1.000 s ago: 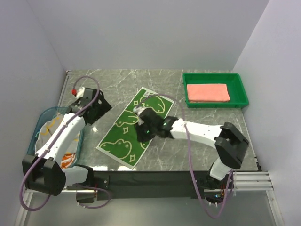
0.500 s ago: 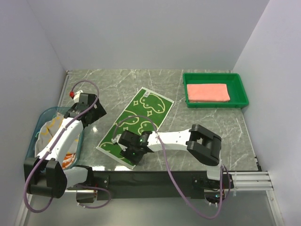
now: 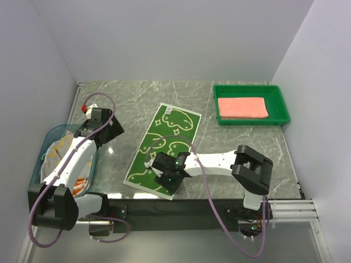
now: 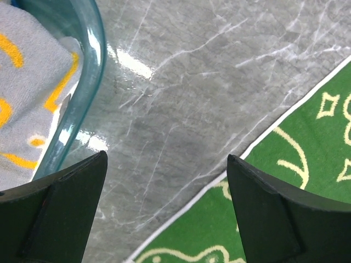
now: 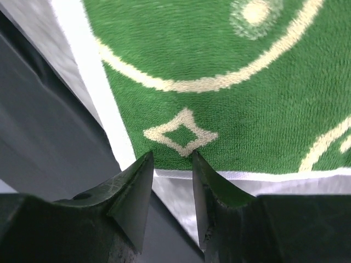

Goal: Fold and stack the towels
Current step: Flatten out the crumpled towel

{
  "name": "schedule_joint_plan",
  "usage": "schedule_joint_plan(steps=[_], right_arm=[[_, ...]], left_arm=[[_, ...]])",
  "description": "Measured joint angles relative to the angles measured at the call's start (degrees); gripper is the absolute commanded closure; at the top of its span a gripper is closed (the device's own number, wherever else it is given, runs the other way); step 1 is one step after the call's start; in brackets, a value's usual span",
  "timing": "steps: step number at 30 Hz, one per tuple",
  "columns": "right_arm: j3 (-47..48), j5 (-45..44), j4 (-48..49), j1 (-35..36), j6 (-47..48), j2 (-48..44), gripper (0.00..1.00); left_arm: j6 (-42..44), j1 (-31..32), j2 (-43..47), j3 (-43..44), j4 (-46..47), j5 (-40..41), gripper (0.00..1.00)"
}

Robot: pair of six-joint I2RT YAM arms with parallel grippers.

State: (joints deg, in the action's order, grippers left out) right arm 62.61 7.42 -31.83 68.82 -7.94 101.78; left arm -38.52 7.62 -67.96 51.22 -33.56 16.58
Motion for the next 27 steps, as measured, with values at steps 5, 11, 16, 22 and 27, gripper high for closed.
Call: schedule_joint_plan(steps=[5, 11, 16, 22, 27], right_arm=[[-2.3, 0.4, -4.3, -2.6, -2.3, -2.0, 0.58], [-5.8, 0.7, -10.8, -12.3, -4.6, -7.0, 0.59], [-2.0, 1.4, -9.2, -22.9, -4.5, -13.1, 0.59], [10.2, 1.2, -1.5, -34.4, -3.8, -8.8, 0.69], [18.9, 1.3, 3.8, -39.0, -4.2, 3.0, 0.69]], left_arm=[[0.5, 0.0, 0.0, -0.4, 0.8, -2.2, 0.05], [0.4, 0.3, -1.5, -0.3, 1.7, -8.2, 0.04], [-0.6, 4.2, -9.2, 5.3, 0.9, -11.0, 0.12], [-4.3, 11.7, -25.4, 22.3, 2.0, -11.6, 0.27], [-7.5, 15.1, -38.2, 32.4, 3.6, -12.3, 0.36]])
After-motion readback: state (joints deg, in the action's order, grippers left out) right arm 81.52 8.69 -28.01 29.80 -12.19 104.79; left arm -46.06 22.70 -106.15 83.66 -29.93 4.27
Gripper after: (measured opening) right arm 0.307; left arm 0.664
